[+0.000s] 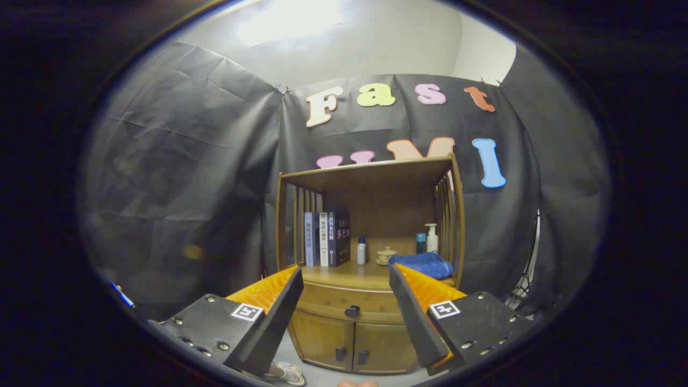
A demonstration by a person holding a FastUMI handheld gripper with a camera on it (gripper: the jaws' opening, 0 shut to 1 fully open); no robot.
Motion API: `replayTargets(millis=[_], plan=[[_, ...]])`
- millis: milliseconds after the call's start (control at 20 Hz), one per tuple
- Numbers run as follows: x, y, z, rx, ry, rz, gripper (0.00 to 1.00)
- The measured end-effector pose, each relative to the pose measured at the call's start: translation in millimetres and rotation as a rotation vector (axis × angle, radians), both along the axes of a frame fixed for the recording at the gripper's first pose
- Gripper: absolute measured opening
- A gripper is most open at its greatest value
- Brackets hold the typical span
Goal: Pull open the drawer, take out the items inside it, and place them on the countertop above the cabinet.
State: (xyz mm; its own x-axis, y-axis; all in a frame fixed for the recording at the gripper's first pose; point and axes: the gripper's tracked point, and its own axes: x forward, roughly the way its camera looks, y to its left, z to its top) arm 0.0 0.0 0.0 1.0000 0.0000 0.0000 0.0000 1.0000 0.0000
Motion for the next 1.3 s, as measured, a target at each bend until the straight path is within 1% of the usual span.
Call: replayTargets(millis=[150,400,1300], plan=[[-1.2,1.7,-7.0,0.034,0.017,0.005,0.97],[-2.0,-10.1,-8.4,0.046,0.021,-0.015,0.97],[0.4,-11.8,-15.9,0.015,0.035,-0.023,0.97]])
